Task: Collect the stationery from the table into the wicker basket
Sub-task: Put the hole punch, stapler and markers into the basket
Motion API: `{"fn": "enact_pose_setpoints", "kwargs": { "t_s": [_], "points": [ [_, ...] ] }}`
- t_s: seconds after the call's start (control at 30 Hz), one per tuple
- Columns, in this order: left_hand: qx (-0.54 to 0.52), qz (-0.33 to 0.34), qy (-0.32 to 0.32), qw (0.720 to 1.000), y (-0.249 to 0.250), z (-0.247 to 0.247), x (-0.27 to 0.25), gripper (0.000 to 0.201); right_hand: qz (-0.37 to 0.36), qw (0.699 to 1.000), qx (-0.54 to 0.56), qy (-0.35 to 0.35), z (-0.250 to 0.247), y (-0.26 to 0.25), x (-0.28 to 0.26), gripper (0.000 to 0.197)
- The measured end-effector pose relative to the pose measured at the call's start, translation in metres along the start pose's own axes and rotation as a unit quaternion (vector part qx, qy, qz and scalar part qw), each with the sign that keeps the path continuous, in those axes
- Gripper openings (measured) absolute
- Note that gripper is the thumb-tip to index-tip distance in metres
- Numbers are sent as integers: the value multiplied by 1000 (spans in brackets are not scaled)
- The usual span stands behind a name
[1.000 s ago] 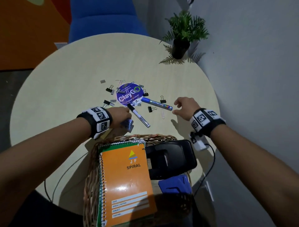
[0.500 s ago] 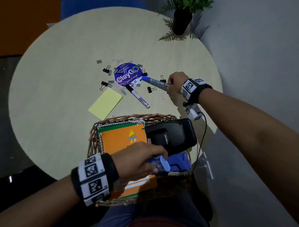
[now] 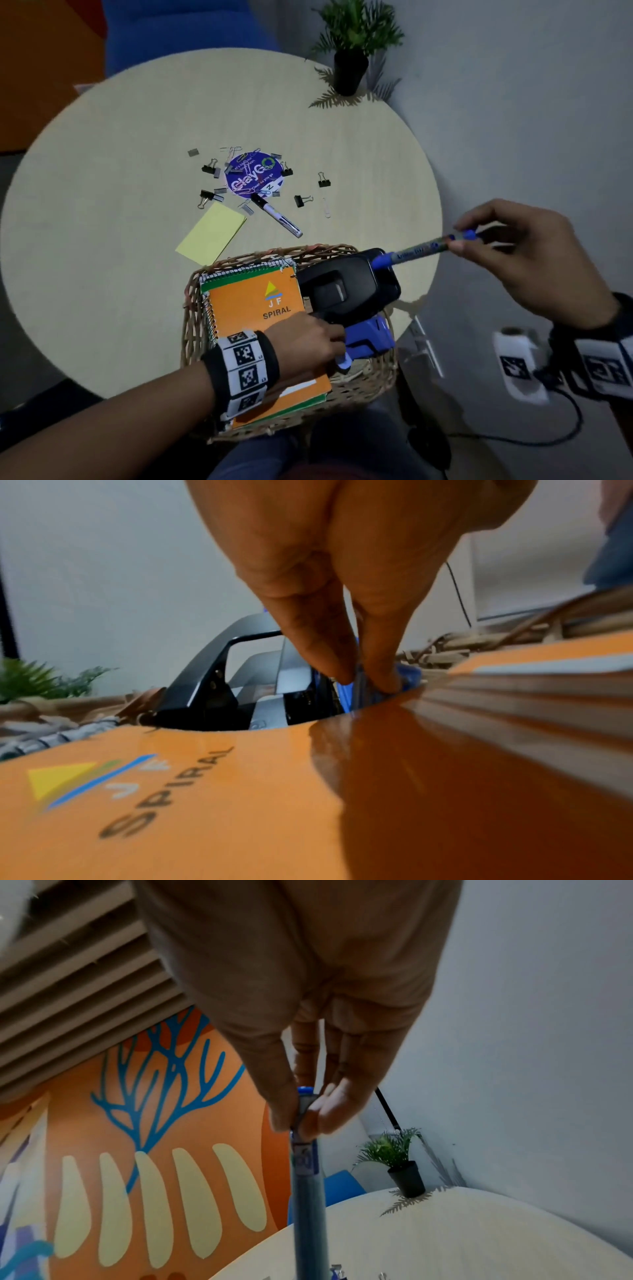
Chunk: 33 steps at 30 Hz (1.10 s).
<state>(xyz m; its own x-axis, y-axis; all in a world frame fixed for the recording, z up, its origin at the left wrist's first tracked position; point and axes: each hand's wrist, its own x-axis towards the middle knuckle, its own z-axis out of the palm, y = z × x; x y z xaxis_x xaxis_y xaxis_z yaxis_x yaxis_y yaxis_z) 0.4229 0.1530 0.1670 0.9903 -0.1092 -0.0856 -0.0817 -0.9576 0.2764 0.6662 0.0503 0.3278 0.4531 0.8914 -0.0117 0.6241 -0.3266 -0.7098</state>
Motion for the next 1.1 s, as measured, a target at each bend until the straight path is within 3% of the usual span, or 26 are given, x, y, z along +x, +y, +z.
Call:
{"fn": "enact_pose_setpoints", "kwargs": {
  "t_s": [0.17,0.27,0.37,0.43,0.53,0.7,0.77,0.83,0.97,1.1],
  "points": [
    [72,-4,-8,997,-2,6,-3,12,30,997,31,59,-1,-8,-72,12],
    [30,-18,64,997,-10,-10,-8,11,58,995,61,58,15,-3,-97,14],
    [-40,-117,172,977,-47,-41,-9,18,87,995,48,31,42,17,-109,28],
    [-47,-214,195,956,-86,-62,-1,19,96,995,17,13,63,34,-113,32],
    [-13,-300,58,952,-146,-73,26,27,108,994,1,-14,89,53,-116,35],
    [115,-266,-203,935,-192,-59,75,31,110,994,-23,19,110,70,-115,32],
    [156,-251,-253,921,-198,-48,83,27,107,993,-18,41,111,78,-112,23],
    [173,-241,-265,917,-202,-40,88,24,106,993,-13,58,110,82,-110,25],
    [136,-263,-229,927,-192,-56,94,21,90,994,-7,63,108,83,-114,26],
    [33,-290,-49,955,-159,-107,78,27,69,996,8,63,101,86,-117,19]
  ]
}}
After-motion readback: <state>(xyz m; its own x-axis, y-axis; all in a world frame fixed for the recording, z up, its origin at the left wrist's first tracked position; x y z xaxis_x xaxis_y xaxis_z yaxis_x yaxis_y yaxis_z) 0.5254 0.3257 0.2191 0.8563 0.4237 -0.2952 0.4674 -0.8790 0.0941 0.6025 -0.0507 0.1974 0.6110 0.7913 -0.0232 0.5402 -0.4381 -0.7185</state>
